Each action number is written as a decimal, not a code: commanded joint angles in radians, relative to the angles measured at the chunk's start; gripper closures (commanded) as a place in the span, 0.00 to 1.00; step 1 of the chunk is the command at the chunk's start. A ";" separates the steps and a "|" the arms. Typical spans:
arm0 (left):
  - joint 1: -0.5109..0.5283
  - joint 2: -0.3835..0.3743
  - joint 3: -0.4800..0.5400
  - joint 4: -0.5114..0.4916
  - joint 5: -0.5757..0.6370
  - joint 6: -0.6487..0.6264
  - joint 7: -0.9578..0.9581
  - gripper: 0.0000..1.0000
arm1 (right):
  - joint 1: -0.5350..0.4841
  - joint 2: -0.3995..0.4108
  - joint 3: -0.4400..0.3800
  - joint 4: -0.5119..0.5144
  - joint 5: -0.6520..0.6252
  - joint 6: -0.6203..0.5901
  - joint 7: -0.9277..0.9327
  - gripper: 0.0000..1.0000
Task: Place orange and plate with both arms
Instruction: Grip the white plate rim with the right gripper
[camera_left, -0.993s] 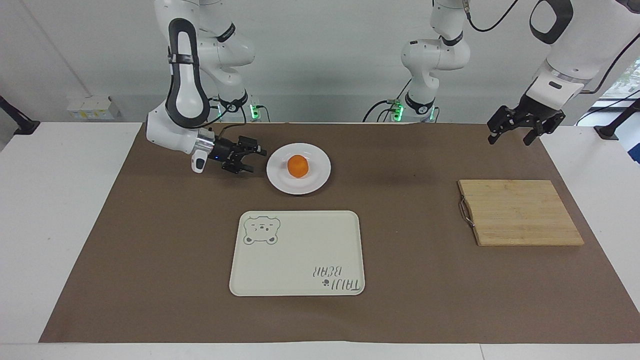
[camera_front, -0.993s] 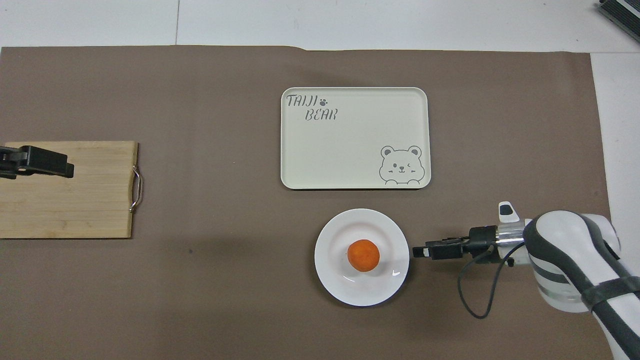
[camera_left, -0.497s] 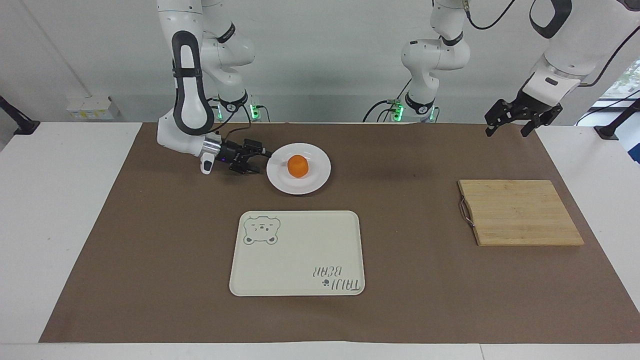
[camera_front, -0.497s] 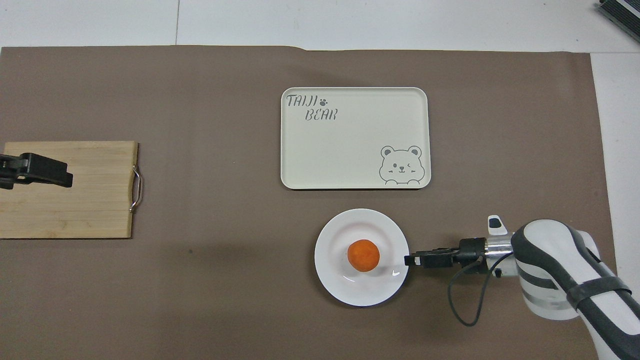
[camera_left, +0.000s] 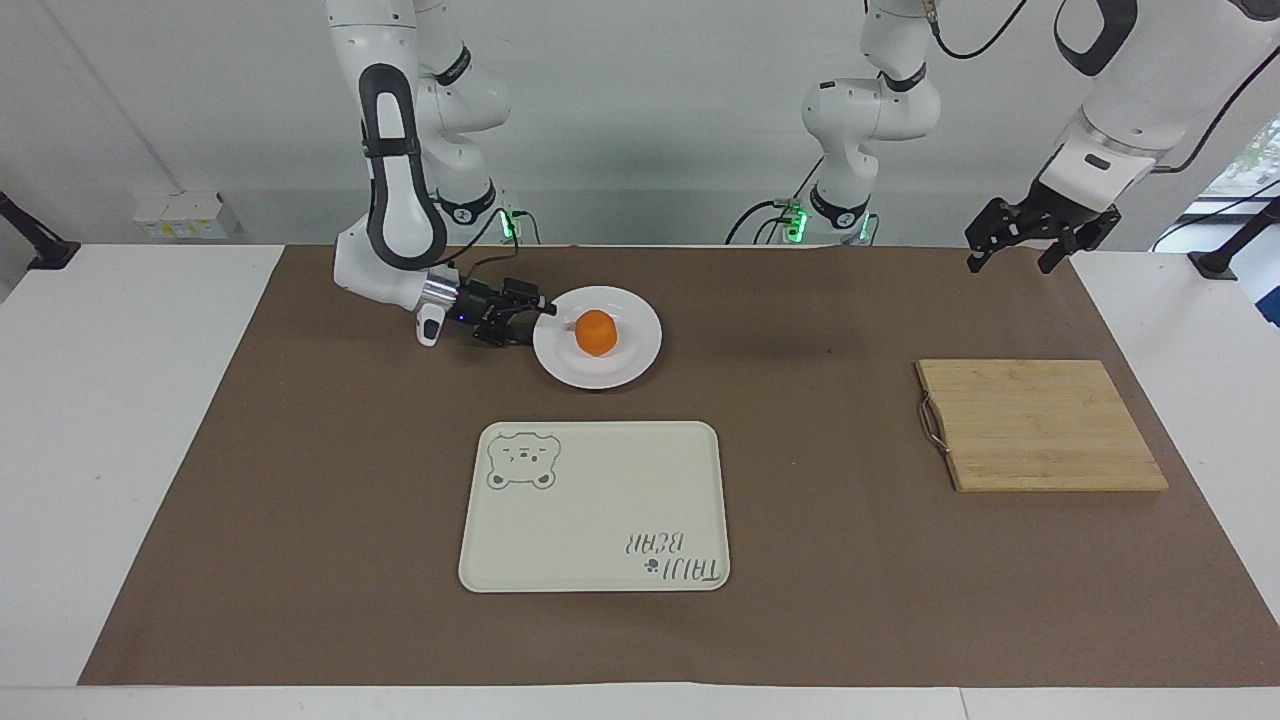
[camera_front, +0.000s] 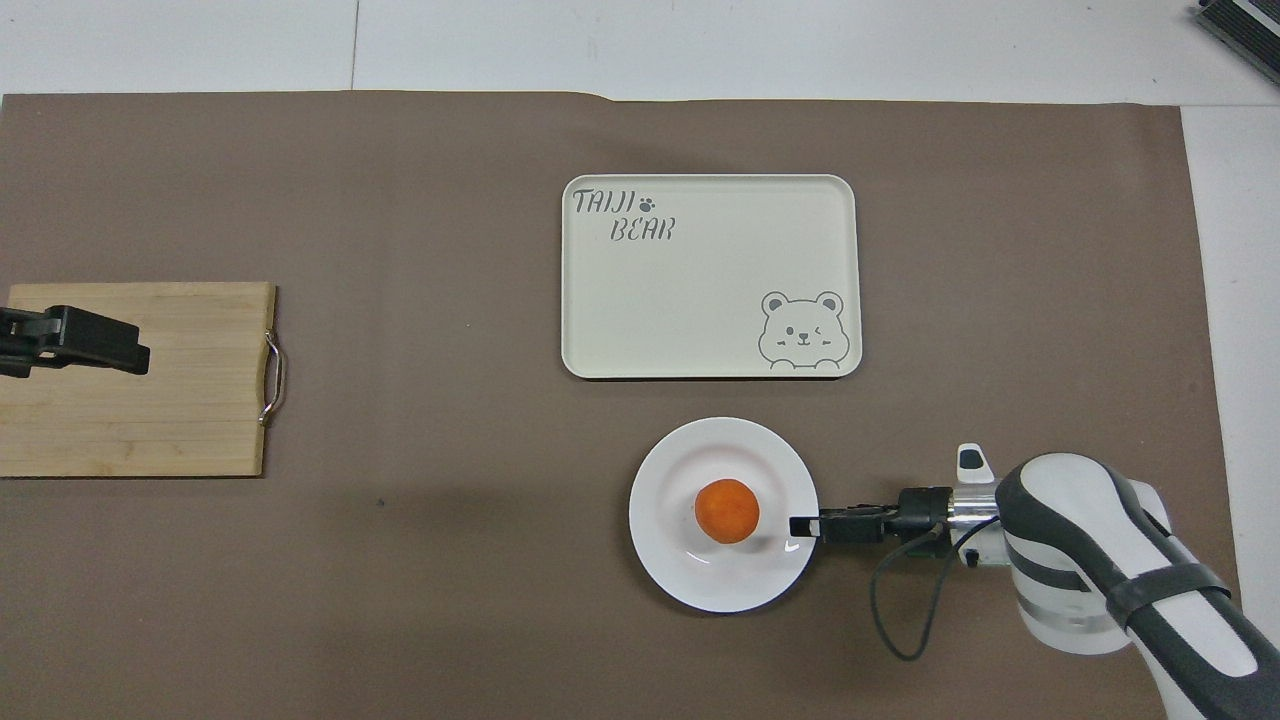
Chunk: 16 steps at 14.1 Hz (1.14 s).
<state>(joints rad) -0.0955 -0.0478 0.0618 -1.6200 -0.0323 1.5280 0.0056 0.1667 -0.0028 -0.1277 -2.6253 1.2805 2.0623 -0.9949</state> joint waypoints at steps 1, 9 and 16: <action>0.000 -0.007 -0.003 0.011 0.020 -0.020 -0.015 0.00 | 0.017 -0.029 0.000 -0.033 0.043 0.033 -0.034 0.04; 0.002 -0.007 0.000 0.011 0.020 -0.020 -0.015 0.00 | 0.017 -0.028 0.000 -0.033 0.045 0.041 -0.022 0.76; 0.002 -0.007 0.001 0.011 0.020 -0.020 -0.015 0.00 | 0.024 -0.022 0.000 -0.030 0.060 0.053 -0.042 1.00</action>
<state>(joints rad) -0.0953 -0.0482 0.0649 -1.6191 -0.0316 1.5280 0.0022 0.1800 -0.0068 -0.1277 -2.6366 1.2957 2.0941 -0.9986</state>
